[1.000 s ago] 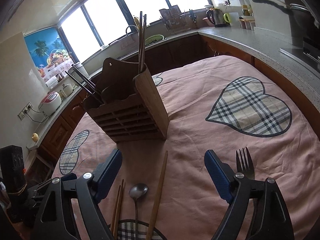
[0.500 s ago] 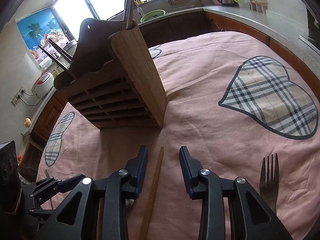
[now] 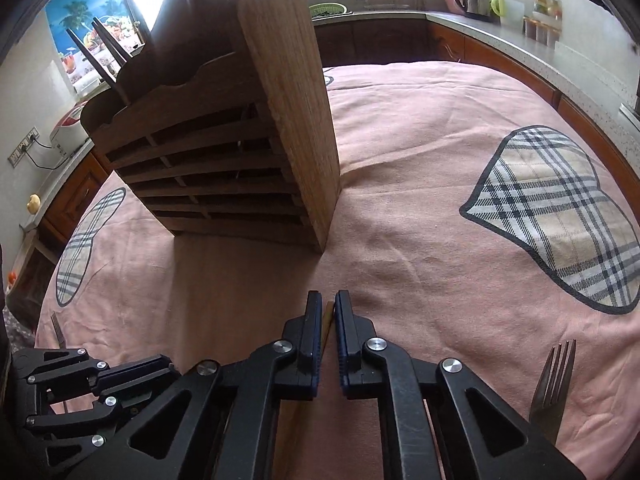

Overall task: Organize utensils
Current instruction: 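Close the left tool on a chopstick while the right tool grasps a wooden chopstick, then lift both held chopsticks and carry them over the wooden holder with both tools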

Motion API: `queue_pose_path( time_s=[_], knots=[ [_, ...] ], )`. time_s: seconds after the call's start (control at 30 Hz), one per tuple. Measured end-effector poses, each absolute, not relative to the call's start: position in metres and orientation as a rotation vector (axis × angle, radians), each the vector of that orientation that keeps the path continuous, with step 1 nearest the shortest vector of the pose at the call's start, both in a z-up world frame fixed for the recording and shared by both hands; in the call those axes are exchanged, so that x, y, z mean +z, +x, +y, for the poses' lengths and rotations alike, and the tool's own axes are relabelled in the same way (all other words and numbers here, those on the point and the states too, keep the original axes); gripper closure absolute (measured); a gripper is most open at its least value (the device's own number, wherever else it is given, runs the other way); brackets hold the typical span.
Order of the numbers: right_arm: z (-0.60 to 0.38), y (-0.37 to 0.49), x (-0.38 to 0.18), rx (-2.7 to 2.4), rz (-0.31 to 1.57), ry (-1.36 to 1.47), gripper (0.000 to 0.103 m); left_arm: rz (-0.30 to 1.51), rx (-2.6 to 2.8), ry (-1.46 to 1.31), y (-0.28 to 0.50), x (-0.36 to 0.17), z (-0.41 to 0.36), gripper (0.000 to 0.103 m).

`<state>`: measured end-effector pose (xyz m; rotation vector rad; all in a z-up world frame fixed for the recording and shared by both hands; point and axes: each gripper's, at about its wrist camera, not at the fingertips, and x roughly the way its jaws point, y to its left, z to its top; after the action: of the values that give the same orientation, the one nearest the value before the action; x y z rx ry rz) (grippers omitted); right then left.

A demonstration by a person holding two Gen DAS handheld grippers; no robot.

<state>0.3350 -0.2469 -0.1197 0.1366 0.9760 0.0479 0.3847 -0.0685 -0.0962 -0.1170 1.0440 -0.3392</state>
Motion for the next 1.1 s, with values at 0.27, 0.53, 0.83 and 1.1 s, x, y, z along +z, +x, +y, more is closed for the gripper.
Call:
queue_pose_path(
  time_s=[0.27, 0.53, 0.83, 1.1],
  knots=[
    [-0.252, 0.312, -0.096, 0.086, 0.910, 0.231, 0.098, 0.963, -0.346, -0.176, 0.367, -0.066, -0.049, 0.096],
    [-0.255, 0.287, -0.052, 0.103, 0.819, 0.264, 0.099, 0.894, -0.360, -0.195, 0.338, -0.032, -0.029, 0.097],
    [-0.246, 0.266, -0.019, 0.120, 0.744, 0.258, 0.099, 0.836, -0.364, -0.211, 0.306, 0.000, -0.003, 0.097],
    [-0.241, 0.249, 0.002, 0.139, 0.693, 0.263, 0.099, 0.766, -0.358, -0.225, 0.272, 0.026, 0.017, 0.097]
  ],
)
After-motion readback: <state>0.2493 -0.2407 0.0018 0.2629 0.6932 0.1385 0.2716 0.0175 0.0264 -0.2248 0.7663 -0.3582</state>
